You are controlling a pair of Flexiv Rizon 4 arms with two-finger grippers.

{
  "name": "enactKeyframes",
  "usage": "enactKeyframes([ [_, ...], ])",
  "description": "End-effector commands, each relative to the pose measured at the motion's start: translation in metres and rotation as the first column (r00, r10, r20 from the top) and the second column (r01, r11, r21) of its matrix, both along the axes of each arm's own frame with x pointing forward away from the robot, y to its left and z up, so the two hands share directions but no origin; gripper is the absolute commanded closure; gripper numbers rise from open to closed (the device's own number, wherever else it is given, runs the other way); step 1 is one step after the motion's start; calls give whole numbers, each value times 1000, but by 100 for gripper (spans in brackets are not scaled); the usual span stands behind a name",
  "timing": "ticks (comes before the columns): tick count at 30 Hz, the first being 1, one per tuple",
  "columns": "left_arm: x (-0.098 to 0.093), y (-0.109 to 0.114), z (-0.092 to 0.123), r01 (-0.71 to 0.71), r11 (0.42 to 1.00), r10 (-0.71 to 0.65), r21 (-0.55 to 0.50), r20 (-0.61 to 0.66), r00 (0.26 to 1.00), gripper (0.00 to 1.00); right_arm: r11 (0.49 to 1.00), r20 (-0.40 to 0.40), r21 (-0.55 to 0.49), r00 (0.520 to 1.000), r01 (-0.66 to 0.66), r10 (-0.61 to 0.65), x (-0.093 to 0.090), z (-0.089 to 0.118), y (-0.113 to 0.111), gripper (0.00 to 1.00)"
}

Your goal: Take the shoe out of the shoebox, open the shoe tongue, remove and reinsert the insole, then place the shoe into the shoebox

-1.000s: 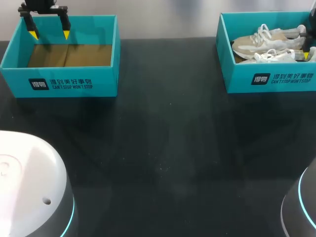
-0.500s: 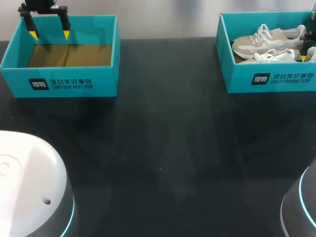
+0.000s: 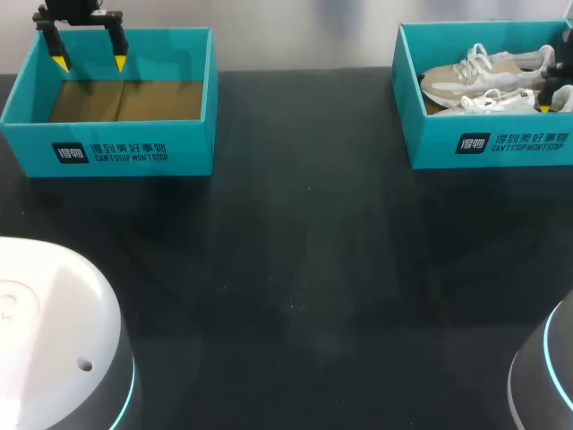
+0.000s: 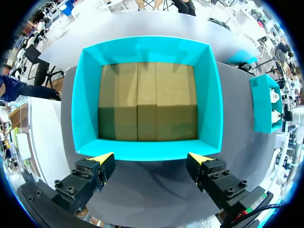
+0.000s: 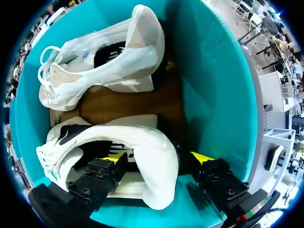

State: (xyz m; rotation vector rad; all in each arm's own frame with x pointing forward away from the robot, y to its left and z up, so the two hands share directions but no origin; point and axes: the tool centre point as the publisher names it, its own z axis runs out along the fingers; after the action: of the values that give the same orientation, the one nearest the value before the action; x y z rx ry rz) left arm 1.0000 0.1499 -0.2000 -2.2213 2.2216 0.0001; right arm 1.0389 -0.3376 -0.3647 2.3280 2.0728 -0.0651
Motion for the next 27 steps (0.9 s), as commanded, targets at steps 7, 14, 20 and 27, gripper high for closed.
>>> enactKeyframes([
  [7,0,0,0,0,1000,0,0,0,1000,0,1000,-11,13,1000,-7,7,4,-11,-2,16],
  [14,0,0,0,0,1000,0,0,0,1000,0,1000,-18,26,1000,-11,11,4,-18,-3,15],
  [20,0,0,0,0,1000,0,0,0,1000,0,999,-27,34,1000,-10,11,3,-25,-6,51],
  [27,0,0,0,0,1000,0,0,0,1000,0,999,-36,30,999,-13,14,3,-28,-7,81],
])
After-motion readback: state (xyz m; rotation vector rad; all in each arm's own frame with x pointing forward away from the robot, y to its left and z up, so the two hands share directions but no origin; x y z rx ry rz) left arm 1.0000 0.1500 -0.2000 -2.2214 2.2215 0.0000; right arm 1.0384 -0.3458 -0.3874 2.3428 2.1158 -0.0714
